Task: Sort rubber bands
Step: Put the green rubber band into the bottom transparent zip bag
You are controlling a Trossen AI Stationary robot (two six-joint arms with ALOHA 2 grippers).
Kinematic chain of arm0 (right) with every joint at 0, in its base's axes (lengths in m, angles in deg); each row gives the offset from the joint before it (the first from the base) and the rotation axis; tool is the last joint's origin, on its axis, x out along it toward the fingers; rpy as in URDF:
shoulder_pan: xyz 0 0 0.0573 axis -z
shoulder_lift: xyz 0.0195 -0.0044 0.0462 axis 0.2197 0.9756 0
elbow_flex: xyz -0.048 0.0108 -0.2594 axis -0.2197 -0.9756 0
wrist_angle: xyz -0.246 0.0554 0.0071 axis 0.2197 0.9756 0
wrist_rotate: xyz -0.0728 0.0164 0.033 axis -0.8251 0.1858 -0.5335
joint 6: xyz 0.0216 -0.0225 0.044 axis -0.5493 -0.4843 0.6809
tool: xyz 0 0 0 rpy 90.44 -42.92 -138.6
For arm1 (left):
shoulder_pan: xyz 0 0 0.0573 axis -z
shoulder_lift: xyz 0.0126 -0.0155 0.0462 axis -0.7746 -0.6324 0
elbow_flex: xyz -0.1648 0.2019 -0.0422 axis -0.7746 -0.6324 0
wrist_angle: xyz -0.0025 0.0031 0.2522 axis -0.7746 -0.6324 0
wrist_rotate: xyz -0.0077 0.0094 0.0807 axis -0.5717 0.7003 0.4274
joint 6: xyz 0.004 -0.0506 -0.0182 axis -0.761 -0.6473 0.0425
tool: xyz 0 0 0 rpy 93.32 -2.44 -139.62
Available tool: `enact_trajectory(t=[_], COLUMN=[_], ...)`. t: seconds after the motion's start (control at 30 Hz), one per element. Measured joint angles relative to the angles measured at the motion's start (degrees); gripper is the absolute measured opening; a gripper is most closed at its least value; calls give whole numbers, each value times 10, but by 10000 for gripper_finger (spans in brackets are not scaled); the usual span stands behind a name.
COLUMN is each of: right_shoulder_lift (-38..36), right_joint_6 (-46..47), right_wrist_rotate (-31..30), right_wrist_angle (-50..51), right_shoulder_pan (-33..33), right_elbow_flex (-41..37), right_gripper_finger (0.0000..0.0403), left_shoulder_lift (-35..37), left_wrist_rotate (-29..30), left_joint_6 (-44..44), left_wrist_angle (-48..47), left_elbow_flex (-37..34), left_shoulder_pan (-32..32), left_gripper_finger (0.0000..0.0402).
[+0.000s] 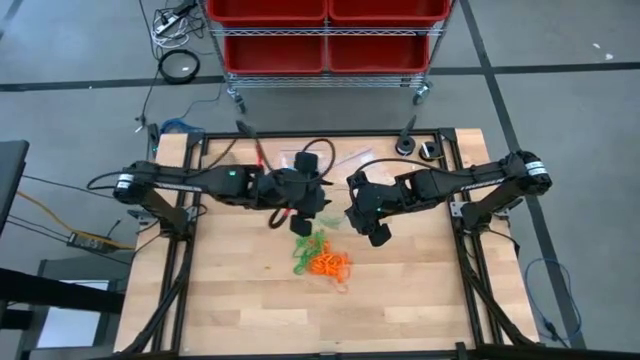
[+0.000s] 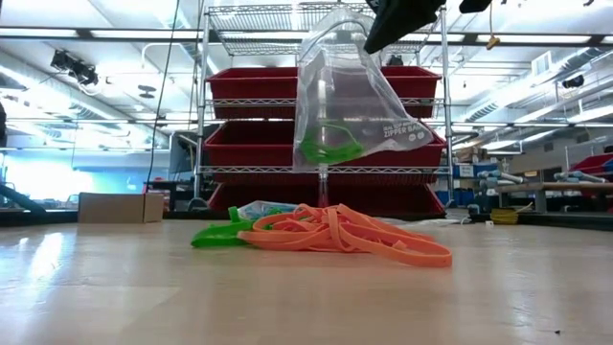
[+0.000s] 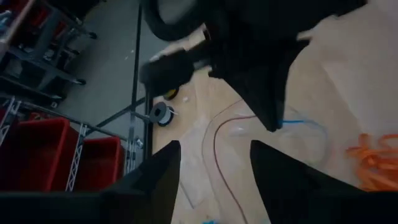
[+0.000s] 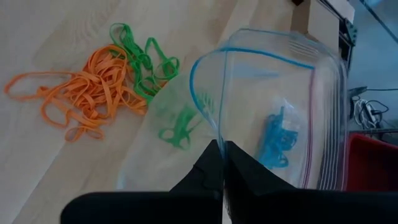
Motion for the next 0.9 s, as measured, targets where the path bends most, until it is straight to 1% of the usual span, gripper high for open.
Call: enact_trajectory(t=[0.13, 0.23, 0.37, 0.47, 0.53, 0.67, 0.9], right_shoulder_lift=[0, 0, 0, 0, 0, 0, 0], right_joint_6=[-3, -5, -8, -8, -8, -5, -3], right_wrist_rotate=[0, 0, 0, 0, 0, 0, 0], right_wrist_angle=[0, -1, -2, -2, -2, -2, -2], right_shoulder_pan=[0, 1, 1, 1, 1, 1, 1], right_elbow_flex=[0, 0, 0, 0, 0, 0, 0], right_gripper_finger=[0, 0, 0, 0, 0, 0, 0], left_shoulder_lift=[33, 52, 65, 65, 65, 65, 65], left_wrist_rotate=[18, 48, 58, 58, 58, 56, 32], left_joint_6=[-65, -124, -194, -237, -261, -291, -302], left_wrist_angle=[-68, -109, -107, -84, -55, 46, 245], left_elbow_flex=[-2, -24, -93, -154, -200, -297, -449], left_shoulder_pan=[32, 61, 102, 126, 137, 153, 145], left_gripper_finger=[202, 202, 202, 202, 202, 202, 202])
